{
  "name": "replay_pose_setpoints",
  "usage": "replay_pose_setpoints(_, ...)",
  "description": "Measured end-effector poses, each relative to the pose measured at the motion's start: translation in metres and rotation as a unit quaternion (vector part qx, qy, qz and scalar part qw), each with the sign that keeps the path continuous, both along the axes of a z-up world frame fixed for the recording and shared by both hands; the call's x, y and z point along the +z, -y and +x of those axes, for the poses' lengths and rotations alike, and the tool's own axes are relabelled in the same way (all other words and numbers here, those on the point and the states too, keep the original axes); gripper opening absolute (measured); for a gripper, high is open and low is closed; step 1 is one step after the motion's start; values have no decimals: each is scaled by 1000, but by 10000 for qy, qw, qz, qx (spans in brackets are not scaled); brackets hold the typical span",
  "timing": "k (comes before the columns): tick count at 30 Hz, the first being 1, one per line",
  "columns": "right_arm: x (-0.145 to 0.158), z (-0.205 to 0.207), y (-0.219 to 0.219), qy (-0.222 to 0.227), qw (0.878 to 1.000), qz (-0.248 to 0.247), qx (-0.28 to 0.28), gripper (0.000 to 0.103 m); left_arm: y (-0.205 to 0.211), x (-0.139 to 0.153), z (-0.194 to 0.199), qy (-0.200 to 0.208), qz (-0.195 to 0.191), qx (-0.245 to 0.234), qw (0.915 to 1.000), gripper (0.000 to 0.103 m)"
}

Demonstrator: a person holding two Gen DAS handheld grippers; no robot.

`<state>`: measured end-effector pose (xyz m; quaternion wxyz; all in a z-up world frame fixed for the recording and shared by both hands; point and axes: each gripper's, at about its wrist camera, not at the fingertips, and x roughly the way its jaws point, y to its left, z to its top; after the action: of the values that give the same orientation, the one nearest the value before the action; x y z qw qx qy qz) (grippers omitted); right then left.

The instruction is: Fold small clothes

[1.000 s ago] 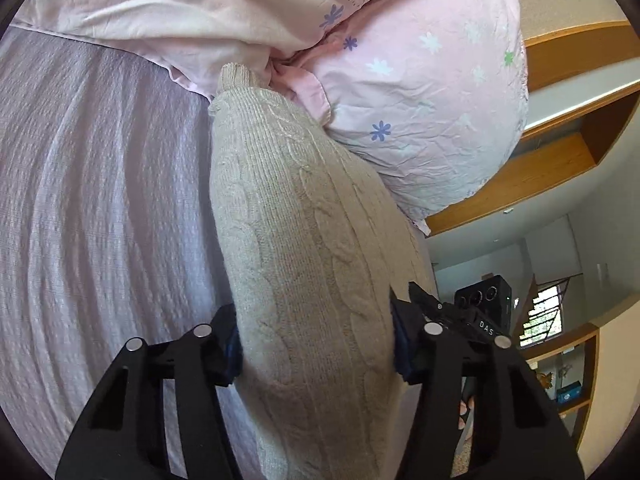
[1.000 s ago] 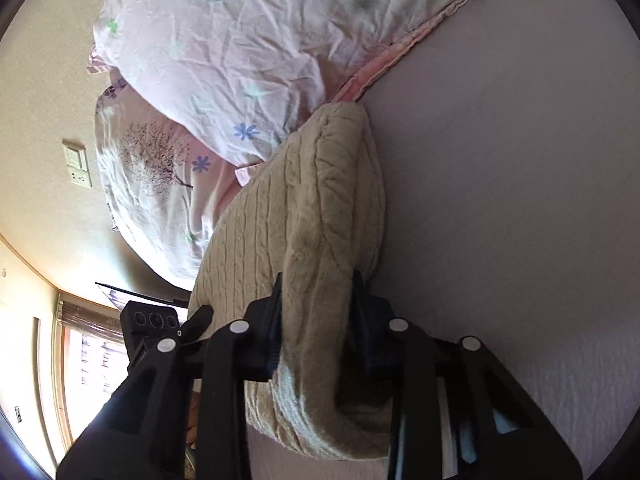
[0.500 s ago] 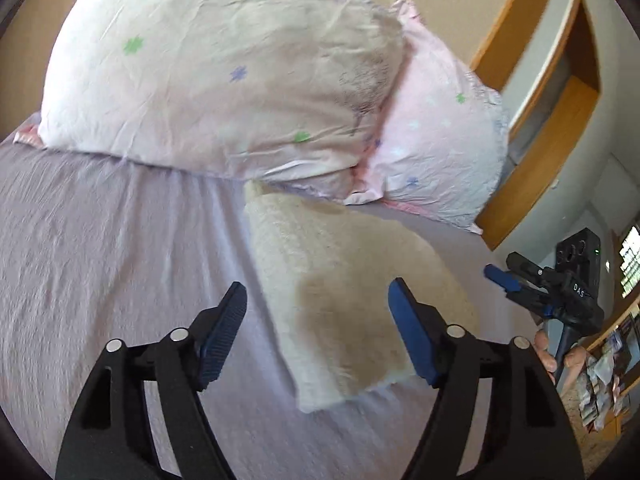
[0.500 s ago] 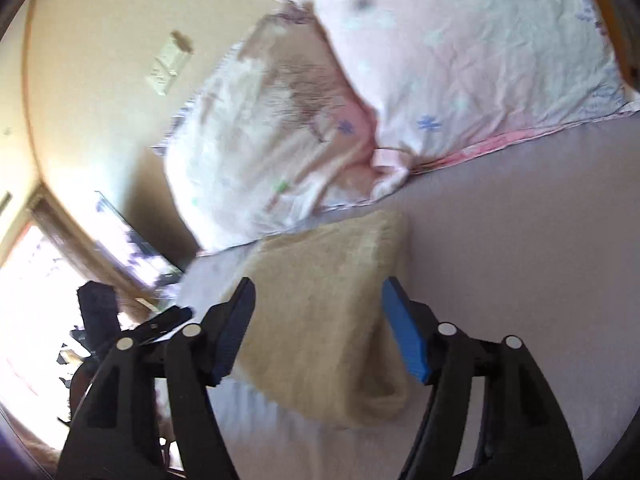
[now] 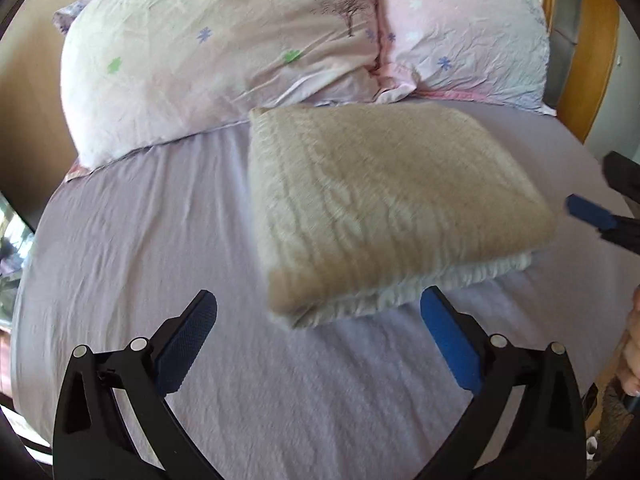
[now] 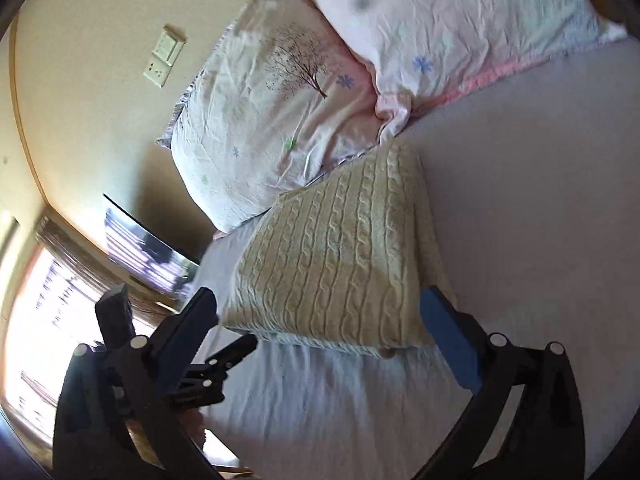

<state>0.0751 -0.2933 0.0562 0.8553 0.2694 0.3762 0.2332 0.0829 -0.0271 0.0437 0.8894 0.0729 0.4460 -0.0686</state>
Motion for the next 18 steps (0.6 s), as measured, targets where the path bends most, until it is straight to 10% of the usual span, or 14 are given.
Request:
replay_pose_setpoints(5,-16,-23,-34,-26,9852,-1701,-225,101,-30,-27,-9,-633,-165,340,9973,102)
replay_pose_setpoints(18,-59,-20,-89,-553,9406,-3324,-422,101,-27,-36,-8,-863,-135,631,9942,102)
